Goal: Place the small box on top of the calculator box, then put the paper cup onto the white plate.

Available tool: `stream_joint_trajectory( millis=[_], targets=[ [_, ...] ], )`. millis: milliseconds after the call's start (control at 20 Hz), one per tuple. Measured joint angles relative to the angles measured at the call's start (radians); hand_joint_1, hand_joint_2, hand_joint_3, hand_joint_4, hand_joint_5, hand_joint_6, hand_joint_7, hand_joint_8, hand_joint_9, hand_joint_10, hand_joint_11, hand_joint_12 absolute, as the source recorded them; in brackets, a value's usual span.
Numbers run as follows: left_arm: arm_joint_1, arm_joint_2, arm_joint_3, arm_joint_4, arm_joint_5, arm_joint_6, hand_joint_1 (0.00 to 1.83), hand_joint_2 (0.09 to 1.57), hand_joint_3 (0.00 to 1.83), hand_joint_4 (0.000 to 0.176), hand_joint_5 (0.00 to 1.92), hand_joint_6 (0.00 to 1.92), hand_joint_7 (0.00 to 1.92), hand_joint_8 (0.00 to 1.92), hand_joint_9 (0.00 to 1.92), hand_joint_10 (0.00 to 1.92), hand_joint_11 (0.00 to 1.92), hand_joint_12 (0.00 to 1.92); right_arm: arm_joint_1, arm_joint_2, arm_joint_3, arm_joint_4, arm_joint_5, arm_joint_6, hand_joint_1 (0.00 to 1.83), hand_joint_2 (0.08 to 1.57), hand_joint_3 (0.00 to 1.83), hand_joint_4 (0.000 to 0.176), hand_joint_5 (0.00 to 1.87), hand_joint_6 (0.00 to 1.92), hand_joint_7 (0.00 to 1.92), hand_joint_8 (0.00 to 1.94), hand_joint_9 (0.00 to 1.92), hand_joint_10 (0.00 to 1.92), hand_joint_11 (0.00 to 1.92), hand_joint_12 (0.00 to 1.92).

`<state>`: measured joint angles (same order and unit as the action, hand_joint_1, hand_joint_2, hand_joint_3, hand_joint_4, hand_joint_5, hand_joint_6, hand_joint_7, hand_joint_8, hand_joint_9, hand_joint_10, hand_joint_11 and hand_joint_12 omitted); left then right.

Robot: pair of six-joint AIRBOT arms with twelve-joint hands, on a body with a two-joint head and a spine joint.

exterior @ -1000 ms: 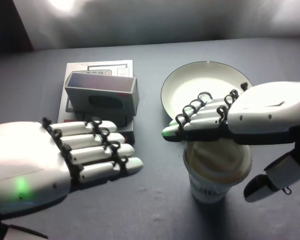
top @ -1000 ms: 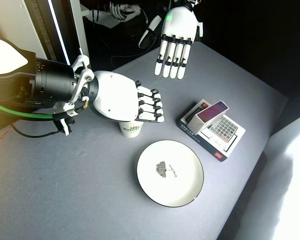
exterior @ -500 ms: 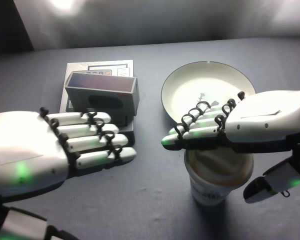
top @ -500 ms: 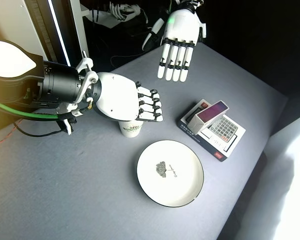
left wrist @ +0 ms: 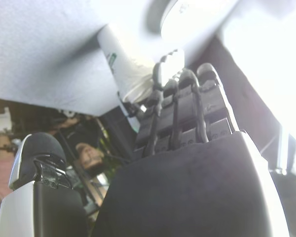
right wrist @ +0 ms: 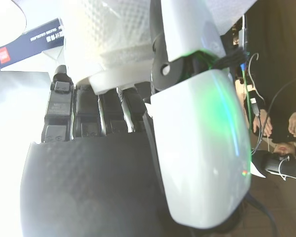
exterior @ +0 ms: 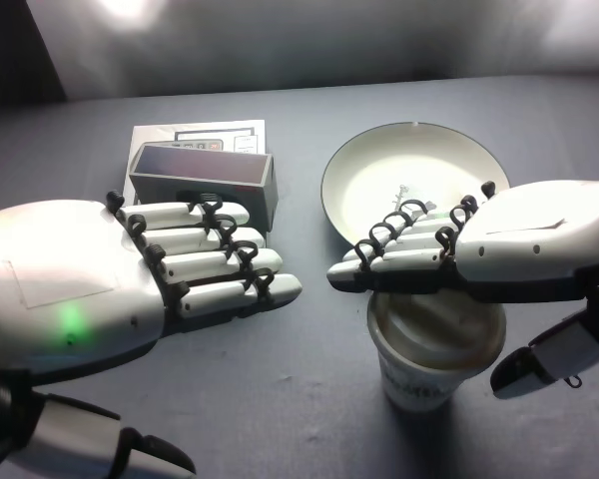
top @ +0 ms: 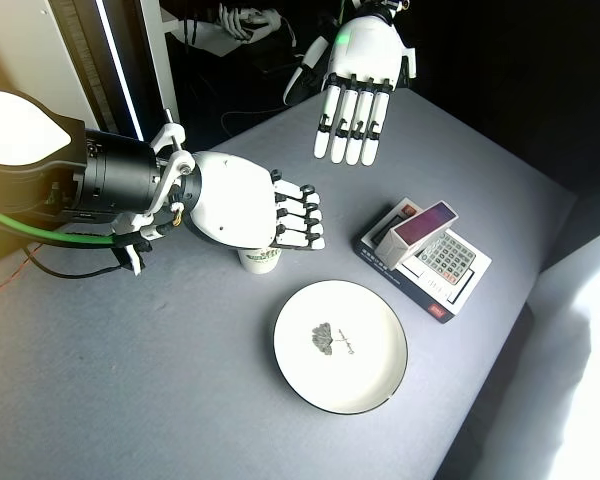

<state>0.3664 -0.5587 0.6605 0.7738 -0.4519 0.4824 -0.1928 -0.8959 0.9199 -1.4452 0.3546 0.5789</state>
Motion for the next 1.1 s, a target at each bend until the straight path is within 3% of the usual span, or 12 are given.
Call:
stream_joint_trajectory(
  millis=[500, 850, 1100],
  targets=[
    [0.0, 0.0, 0.0, 0.0, 0.008, -0.013, 0.26, 1.12, 0.01, 0.0, 0.0, 0.0, 0.03, 0.0, 0.02, 0.0, 0.0, 0.0, -0.016, 0.0, 0.0, 0.052, 0.027, -0.026, 1.29, 0.97, 0.0, 0.0, 0.0, 0.0, 0.0, 0.0, 0.0, 0.0, 0.01, 0.03],
    [0.0, 0.0, 0.0, -0.007, 0.01, -0.016, 0.26, 1.12, 0.0, 0.0, 0.01, 0.0, 0.05, 0.01, 0.04, 0.01, 0.02, 0.01, -0.019, 0.0, 0.0, 0.055, 0.033, -0.027, 1.31, 0.97, 0.0, 0.0, 0.0, 0.0, 0.0, 0.0, 0.0, 0.0, 0.0, 0.28],
    [0.0, 0.0, 0.0, -0.007, 0.01, -0.016, 0.27, 1.11, 0.0, 0.0, 0.0, 0.0, 0.04, 0.0, 0.03, 0.0, 0.02, 0.02, -0.019, 0.0, 0.0, 0.056, 0.034, -0.027, 1.3, 0.99, 0.01, 0.0, 0.0, 0.0, 0.0, 0.0, 0.0, 0.0, 0.0, 0.12]
  ],
)
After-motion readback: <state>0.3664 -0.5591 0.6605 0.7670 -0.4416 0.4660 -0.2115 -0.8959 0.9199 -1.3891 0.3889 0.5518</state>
